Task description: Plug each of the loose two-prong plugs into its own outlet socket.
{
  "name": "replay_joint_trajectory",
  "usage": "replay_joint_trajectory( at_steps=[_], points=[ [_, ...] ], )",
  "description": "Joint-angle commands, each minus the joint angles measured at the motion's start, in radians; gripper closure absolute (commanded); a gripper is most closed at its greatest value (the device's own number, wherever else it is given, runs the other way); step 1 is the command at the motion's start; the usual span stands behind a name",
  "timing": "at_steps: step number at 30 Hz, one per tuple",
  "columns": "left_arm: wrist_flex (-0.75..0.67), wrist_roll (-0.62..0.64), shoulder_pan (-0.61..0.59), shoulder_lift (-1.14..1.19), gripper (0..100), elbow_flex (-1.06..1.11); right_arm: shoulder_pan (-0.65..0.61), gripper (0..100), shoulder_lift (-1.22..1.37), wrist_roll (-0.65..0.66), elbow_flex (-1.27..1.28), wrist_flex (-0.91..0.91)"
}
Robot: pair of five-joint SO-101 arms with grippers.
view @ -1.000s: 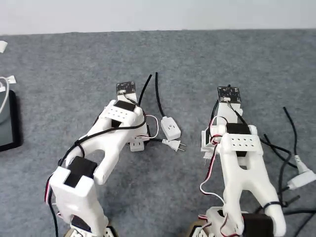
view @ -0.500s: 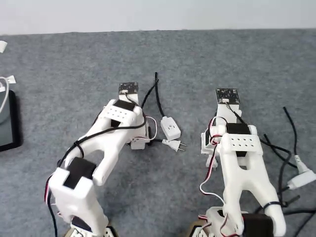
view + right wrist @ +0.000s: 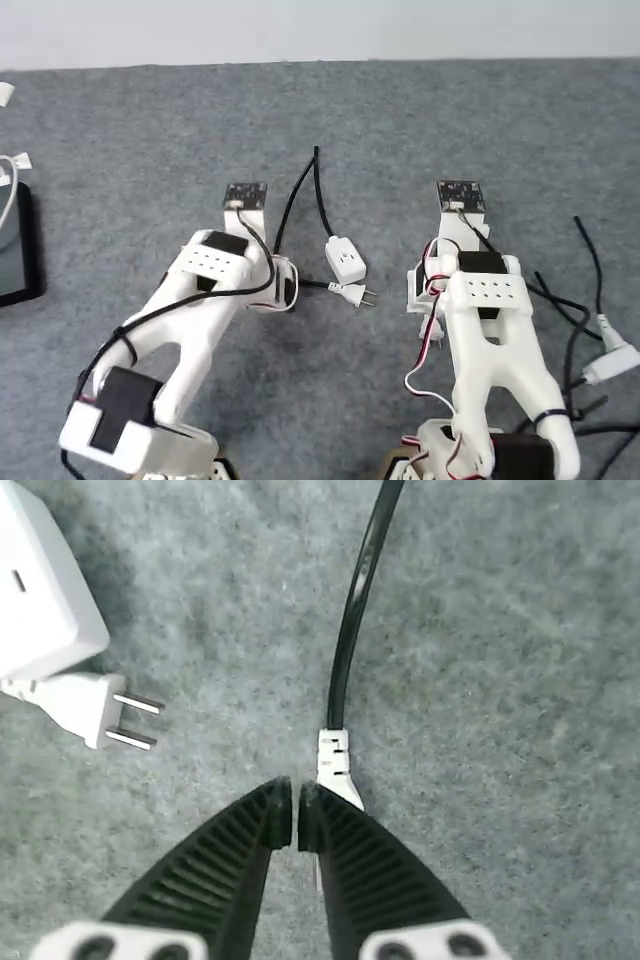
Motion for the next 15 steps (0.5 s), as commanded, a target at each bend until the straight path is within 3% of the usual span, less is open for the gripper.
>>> replay_joint_trajectory(
  at_steps=[1, 6, 12, 15],
  points=[
    [-0.028, -0.020, -0.011, -0.123, 78, -0.002, 0.012, 99.0, -0.027, 0.005, -0.009, -0.019],
    [-0.035, -0.018, -0.011, -0.232, 79, 0.016, 0.013, 99.0, -0.027, 0.003, -0.008, -0.044],
    [-0.120, -0.017, -0.012, -0.199, 96, 0.022, 0.013, 99.0, -0.027, 0.003, -0.008, -0.045],
    [-0.147, -0.015, -0.012, -0.098, 97, 0.015, 0.013, 99.0, -0.027, 0.003, -0.008, -0.042]
  ],
)
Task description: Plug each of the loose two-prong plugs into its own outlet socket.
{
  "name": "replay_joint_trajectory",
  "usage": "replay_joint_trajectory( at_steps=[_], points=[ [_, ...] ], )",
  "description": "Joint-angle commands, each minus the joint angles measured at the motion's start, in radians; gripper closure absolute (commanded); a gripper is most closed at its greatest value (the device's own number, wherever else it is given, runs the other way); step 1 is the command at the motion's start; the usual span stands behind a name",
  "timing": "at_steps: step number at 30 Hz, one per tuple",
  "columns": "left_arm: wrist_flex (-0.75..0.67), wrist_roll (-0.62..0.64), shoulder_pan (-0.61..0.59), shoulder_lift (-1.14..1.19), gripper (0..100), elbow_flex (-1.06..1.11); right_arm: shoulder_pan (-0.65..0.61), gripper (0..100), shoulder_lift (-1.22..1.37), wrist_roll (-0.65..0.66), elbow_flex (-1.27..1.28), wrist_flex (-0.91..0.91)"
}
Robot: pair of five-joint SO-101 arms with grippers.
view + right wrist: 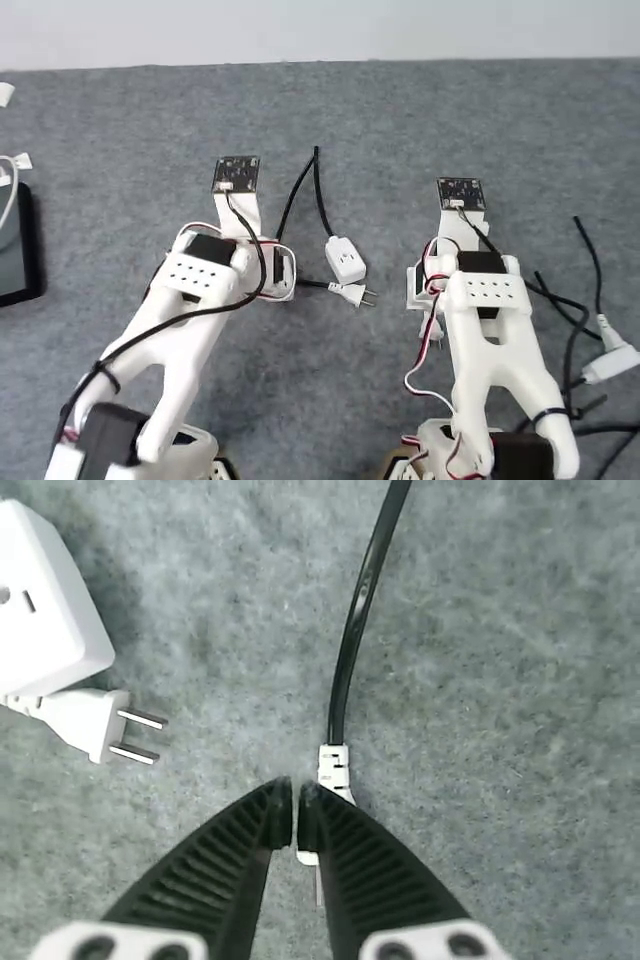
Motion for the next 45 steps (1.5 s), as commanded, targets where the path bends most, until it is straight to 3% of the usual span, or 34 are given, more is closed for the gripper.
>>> replay_joint_trajectory(
  at_steps=[1, 6, 10, 17, 24, 30, 45],
  points=[
    [-0.061, -0.003, -0.011, 0.121, 97, -0.021, 0.013, 99.0, -0.027, 0.005, -0.008, -0.012],
    [-0.071, -0.002, -0.002, 0.295, 98, -0.090, 0.013, 99.0, -0.027, 0.009, -0.008, -0.012],
    [-0.032, 0.032, -0.003, 0.302, 98, -0.124, 0.013, 99.0, -0.027, 0.011, -0.008, -0.010],
    [0.006, 0.040, -0.061, 0.114, 98, -0.114, 0.005, 99.0, -0.028, 0.011, -0.008, -0.010],
    [-0.106, 0.160, -0.038, -0.100, 97, 0.007, 0.005, 99.0, -0.028, 0.011, -0.008, -0.013],
    [-0.160, 0.270, 0.075, 0.051, 97, 0.005, 0.005, 99.0, -0.028, 0.011, -0.008, -0.012],
    [-0.163, 0.273, 0.140, 0.285, 97, -0.087, 0.015, 99.0, -0.028, 0.012, -0.008, -0.018]
  ],
)
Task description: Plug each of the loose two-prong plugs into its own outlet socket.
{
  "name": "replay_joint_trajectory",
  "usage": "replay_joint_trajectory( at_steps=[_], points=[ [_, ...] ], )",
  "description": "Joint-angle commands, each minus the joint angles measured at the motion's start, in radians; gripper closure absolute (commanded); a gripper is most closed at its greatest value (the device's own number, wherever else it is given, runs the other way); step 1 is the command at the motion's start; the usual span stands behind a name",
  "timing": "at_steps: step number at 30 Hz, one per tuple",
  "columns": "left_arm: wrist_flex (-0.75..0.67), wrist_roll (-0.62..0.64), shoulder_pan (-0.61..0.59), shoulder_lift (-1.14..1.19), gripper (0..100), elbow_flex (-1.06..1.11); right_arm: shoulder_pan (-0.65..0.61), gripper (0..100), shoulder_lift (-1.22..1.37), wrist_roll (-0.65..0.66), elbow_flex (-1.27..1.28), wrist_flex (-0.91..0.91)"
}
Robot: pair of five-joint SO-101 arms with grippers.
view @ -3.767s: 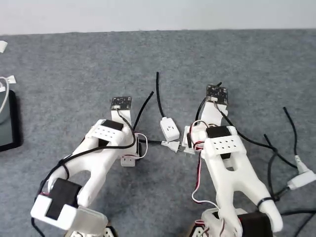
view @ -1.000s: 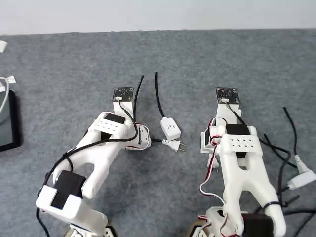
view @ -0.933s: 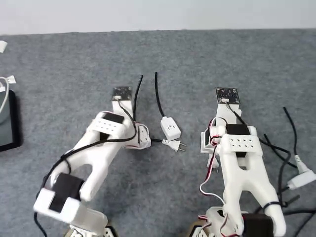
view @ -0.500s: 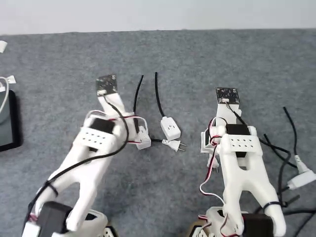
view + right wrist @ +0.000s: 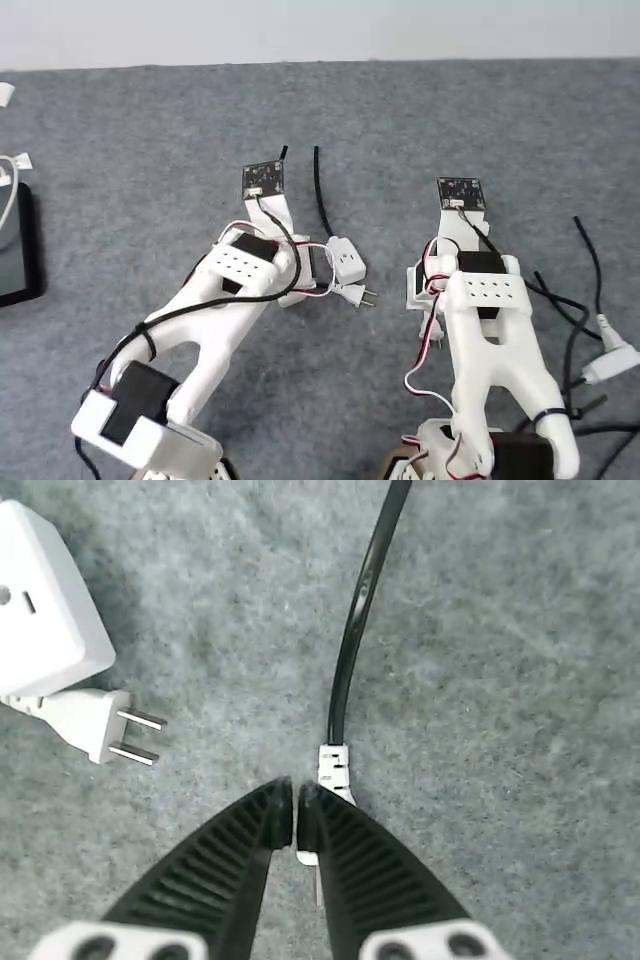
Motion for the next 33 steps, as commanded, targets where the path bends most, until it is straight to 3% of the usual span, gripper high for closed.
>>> replay_joint_trajectory(
  at_steps=[1, 9, 16, 23, 33],
  points=[
    [-0.006, 0.014, 0.008, 0.034, 97, -0.001, 0.015, 98.8, -0.027, 0.012, -0.008, -0.018],
    [-0.006, 0.014, 0.000, 0.032, 97, -0.001, 0.015, 98.9, 0.059, 0.015, -0.020, -0.045],
    [-0.006, 0.011, 0.000, 0.032, 97, 0.001, 0.042, 98.6, 0.228, 0.140, -0.129, -0.035],
    [-0.006, 0.009, 0.000, 0.032, 97, 0.001, 0.091, 90.7, 0.246, 0.143, -0.163, -0.002],
    [-0.006, 0.008, 0.000, 0.032, 97, 0.001, 0.054, 91.6, 0.248, 0.169, -0.157, 0.001]
  ],
)
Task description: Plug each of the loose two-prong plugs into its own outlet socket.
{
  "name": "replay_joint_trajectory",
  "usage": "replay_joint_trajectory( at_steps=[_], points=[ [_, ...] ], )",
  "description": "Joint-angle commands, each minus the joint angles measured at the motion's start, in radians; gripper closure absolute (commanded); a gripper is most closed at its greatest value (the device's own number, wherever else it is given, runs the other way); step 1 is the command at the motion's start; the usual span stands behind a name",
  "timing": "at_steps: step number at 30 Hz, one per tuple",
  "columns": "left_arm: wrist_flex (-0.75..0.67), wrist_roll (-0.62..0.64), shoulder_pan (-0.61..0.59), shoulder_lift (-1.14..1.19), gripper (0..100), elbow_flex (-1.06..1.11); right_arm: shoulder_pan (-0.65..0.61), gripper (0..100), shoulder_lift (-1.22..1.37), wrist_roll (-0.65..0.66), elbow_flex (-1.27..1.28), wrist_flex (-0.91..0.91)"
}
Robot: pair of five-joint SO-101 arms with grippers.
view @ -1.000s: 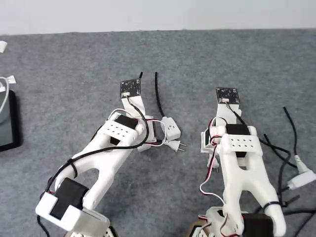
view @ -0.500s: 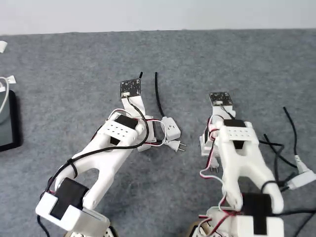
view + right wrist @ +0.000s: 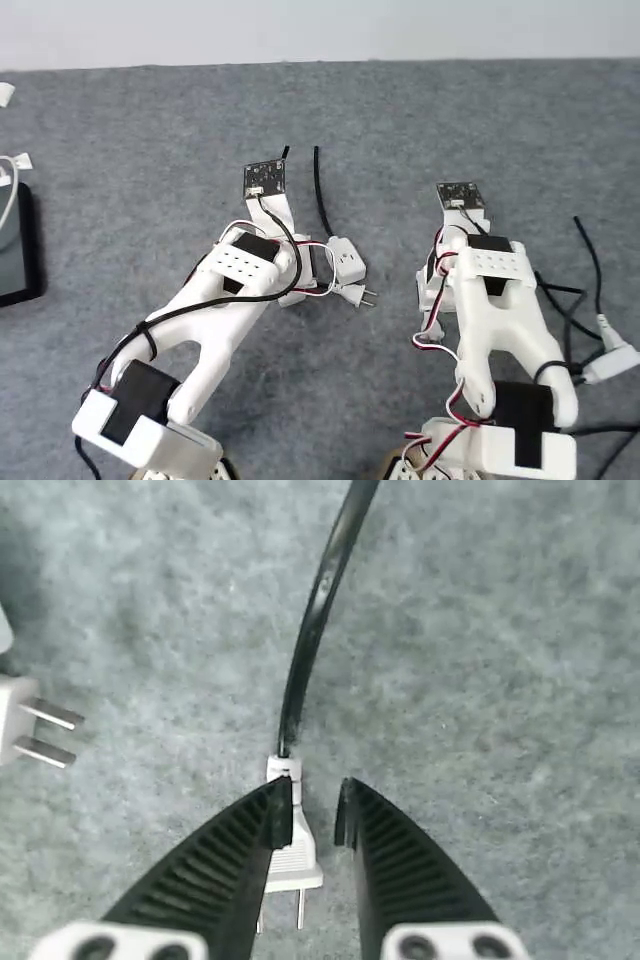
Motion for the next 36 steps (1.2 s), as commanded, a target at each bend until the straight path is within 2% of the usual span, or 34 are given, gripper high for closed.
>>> replay_joint_trajectory(
  at_steps=[1, 6, 13, 21, 28, 34, 36],
  points=[
    [-0.006, 0.008, 0.000, 0.026, 97, 0.002, -0.038, 91.5, -0.004, 0.011, -0.040, 0.013],
    [-0.006, 0.008, 0.000, 0.026, 97, 0.002, -0.093, 91.5, -0.002, 0.017, -0.034, 0.039],
    [-0.006, 0.008, -0.002, 0.026, 97, 0.002, -0.090, 91.4, 0.067, 0.055, -0.058, 0.039],
    [-0.006, 0.008, -0.002, 0.026, 97, 0.002, -0.076, 91.4, 0.094, 0.063, -0.095, 0.074],
    [-0.006, 0.008, -0.002, 0.026, 97, 0.002, -0.022, 91.3, 0.096, 0.129, -0.100, 0.074],
    [-0.006, 0.008, -0.002, 0.026, 97, 0.002, -0.030, 81.5, 0.096, 0.129, -0.095, 0.074],
    [-0.006, 0.008, -0.002, 0.026, 97, 0.002, -0.030, 82.7, 0.097, 0.129, -0.095, 0.073]
  ],
)
